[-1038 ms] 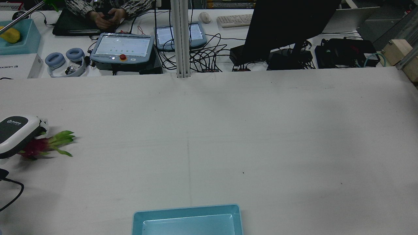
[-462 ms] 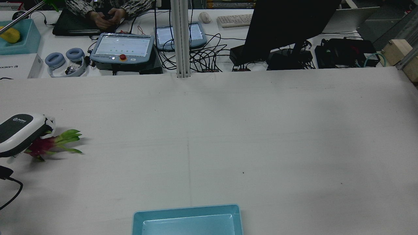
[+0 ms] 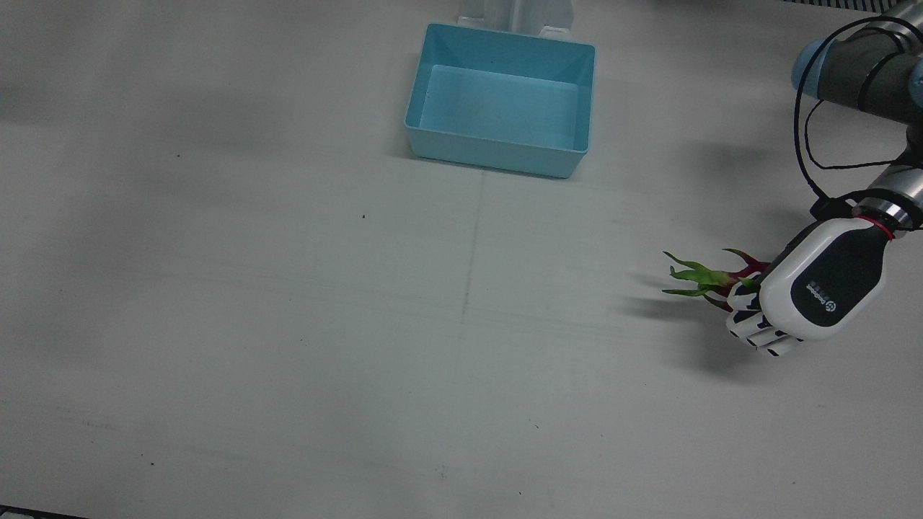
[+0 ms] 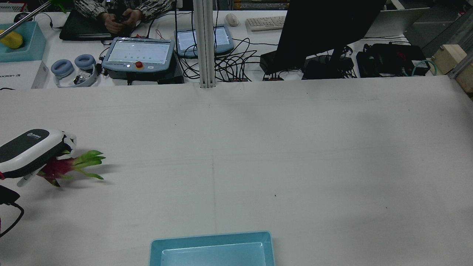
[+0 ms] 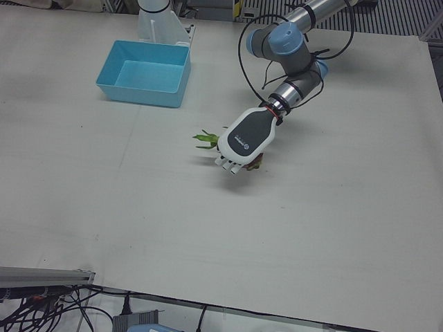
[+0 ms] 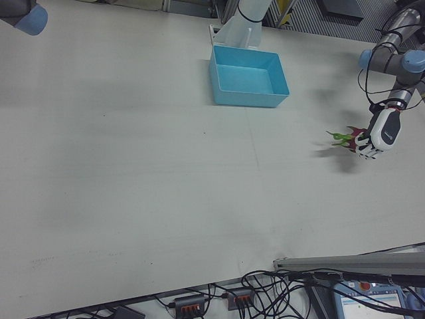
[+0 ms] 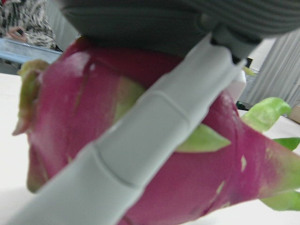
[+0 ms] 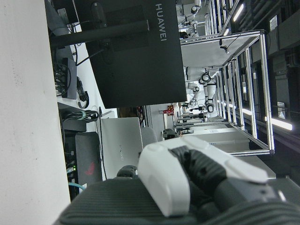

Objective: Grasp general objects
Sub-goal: 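Carry the dragon fruit with the left hand over the blue tray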

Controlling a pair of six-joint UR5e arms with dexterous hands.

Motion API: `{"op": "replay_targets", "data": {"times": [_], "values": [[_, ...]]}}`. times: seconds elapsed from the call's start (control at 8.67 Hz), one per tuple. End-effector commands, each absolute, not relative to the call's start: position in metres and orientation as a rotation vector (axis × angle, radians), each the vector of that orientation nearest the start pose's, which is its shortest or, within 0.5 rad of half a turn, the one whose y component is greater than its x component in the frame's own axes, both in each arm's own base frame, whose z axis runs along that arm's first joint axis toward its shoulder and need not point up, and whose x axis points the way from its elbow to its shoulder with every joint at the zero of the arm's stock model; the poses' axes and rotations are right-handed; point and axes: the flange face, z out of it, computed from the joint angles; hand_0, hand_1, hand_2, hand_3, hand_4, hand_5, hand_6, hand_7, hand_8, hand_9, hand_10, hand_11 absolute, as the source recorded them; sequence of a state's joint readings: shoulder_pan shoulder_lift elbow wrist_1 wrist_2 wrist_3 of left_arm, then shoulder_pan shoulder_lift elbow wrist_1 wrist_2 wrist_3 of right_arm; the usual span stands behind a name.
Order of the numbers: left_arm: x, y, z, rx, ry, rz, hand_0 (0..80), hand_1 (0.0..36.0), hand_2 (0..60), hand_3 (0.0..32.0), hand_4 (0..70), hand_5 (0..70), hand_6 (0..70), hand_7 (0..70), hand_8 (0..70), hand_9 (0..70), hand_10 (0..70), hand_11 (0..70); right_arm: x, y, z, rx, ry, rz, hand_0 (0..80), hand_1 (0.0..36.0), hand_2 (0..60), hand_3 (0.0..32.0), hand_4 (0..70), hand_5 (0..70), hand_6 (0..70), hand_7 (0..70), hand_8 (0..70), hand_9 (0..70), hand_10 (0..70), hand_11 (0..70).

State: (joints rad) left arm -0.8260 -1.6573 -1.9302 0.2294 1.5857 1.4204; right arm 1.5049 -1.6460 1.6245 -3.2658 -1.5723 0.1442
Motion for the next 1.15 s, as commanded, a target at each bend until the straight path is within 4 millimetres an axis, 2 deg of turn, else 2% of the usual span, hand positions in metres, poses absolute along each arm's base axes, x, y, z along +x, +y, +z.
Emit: {"op": "replay_targets", "data": {"times": [0.0,0.12,0.35,0.46,0.58,0.81,0.92,1.04], "values": [[0.270,-0.439,0.444,0.179,1.965,-0.529,80.0,35.6,60.0,0.0,70.0,70.0,70.0,70.0,70.0,70.0,70.0,70.0,0.104,-0.452,0.708,0.213,2.005,-2.332,0.0,0.0,0.0,0.0,0.0,0.0,0.0,0.0,0.0,0.0,0.0,0.0],[0.283,-0.432,0.431,0.046,2.051,-0.520,80.0,36.0,60.0,0.0,70.0,70.0,70.0,70.0,70.0,70.0,70.0,70.0,0.104,-0.452,0.708,0.213,2.005,-2.332,0.0,0.0,0.0,0.0,0.0,0.0,0.0,0.0,0.0,0.0,0.0,0.0],[0.346,-0.392,0.407,-0.298,2.200,-0.447,80.0,36.0,60.0,0.0,70.0,70.0,70.0,70.0,70.0,70.0,70.0,70.0,0.104,-0.452,0.708,0.213,2.005,-2.332,0.0,0.0,0.0,0.0,0.0,0.0,0.0,0.0,0.0,0.0,0.0,0.0],[0.369,-0.371,0.395,-0.418,2.241,-0.414,80.0,36.0,60.0,0.0,70.0,70.0,70.0,70.0,70.0,70.0,70.0,70.0,0.104,-0.452,0.708,0.213,2.005,-2.332,0.0,0.0,0.0,0.0,0.0,0.0,0.0,0.0,0.0,0.0,0.0,0.0],[0.387,-0.351,0.375,-0.489,2.271,-0.391,80.0,36.0,60.0,0.0,70.0,70.0,70.0,70.0,70.0,70.0,70.0,70.0,0.104,-0.452,0.708,0.213,2.005,-2.332,0.0,0.0,0.0,0.0,0.0,0.0,0.0,0.0,0.0,0.0,0.0,0.0],[0.437,-0.323,0.313,-0.602,2.299,-0.313,80.0,35.9,60.0,0.0,70.0,70.0,70.0,70.0,70.0,70.0,70.0,70.0,0.104,-0.452,0.708,0.213,2.005,-2.332,0.0,0.0,0.0,0.0,0.0,0.0,0.0,0.0,0.0,0.0,0.0,0.0],[0.461,-0.301,0.292,-0.662,2.314,-0.307,80.0,36.0,60.0,0.0,70.0,70.0,70.0,70.0,70.0,70.0,70.0,70.0,0.104,-0.452,0.708,0.213,2.005,-2.332,0.0,0.0,0.0,0.0,0.0,0.0,0.0,0.0,0.0,0.0,0.0,0.0],[0.478,-0.295,0.284,-0.680,2.324,-0.334,80.0,36.0,60.0,0.0,70.0,70.0,70.0,70.0,70.0,70.0,70.0,70.0,0.104,-0.452,0.708,0.213,2.005,-2.332,0.0,0.0,0.0,0.0,0.0,0.0,0.0,0.0,0.0,0.0,0.0,0.0]]}}
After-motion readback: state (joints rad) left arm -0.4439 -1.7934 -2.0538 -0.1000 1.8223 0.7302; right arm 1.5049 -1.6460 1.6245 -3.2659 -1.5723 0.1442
